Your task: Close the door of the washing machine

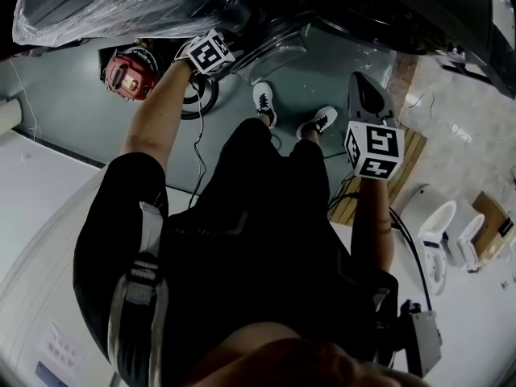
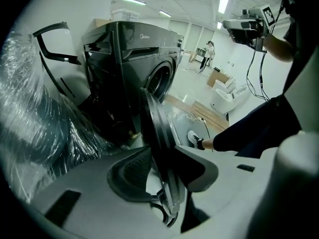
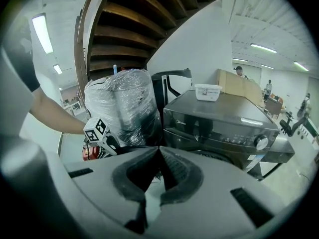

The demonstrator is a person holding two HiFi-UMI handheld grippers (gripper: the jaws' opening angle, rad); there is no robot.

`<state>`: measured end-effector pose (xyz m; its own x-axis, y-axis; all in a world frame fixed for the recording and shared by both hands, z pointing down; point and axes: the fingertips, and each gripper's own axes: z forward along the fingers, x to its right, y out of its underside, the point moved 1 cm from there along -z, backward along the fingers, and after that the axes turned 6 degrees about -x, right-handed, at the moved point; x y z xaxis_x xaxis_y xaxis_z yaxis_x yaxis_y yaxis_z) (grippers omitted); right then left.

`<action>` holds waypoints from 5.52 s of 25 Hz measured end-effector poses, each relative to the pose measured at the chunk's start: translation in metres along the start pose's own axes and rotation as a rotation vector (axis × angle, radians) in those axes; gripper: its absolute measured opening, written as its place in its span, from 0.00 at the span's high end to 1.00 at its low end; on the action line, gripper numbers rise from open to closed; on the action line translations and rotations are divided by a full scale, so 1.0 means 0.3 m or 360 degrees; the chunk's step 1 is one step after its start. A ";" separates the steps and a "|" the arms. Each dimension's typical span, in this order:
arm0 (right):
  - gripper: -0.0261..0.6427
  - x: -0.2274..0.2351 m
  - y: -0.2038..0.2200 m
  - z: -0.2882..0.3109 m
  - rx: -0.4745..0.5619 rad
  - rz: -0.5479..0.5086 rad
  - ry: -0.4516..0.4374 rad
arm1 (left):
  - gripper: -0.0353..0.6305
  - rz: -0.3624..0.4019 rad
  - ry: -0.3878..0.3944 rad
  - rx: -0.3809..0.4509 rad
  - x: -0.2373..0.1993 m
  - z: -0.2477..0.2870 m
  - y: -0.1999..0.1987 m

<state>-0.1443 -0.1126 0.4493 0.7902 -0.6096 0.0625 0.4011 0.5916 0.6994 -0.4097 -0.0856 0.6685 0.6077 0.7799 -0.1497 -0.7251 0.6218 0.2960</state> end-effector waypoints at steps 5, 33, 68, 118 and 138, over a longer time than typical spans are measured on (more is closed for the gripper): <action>0.95 0.034 0.050 -0.046 -0.0019 0.0014 -0.0002 | 0.74 -0.0078 0.0011 -0.0018 0.087 0.022 -0.017; 0.95 0.216 0.408 -0.144 -0.0121 0.0283 -0.0017 | 0.69 -0.0442 -0.0018 0.0076 0.460 0.162 -0.249; 0.87 0.199 0.897 0.014 -0.0452 0.0240 -0.0188 | 0.68 -0.1046 -0.0116 0.0126 0.650 0.304 -0.673; 0.83 0.648 1.055 0.246 -0.0708 0.0038 -0.0216 | 0.68 0.0350 -0.0516 -0.0295 0.535 0.319 -1.063; 0.81 0.899 0.938 0.319 -0.0645 0.0118 0.0066 | 0.74 0.0922 -0.0495 -0.0299 0.445 0.414 -1.202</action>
<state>0.1373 -0.1611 0.7312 0.8384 -0.5408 0.0679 0.4858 0.7980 0.3566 -0.0268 -0.2146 0.6590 0.1493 0.9512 0.2700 -0.9882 0.1343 0.0734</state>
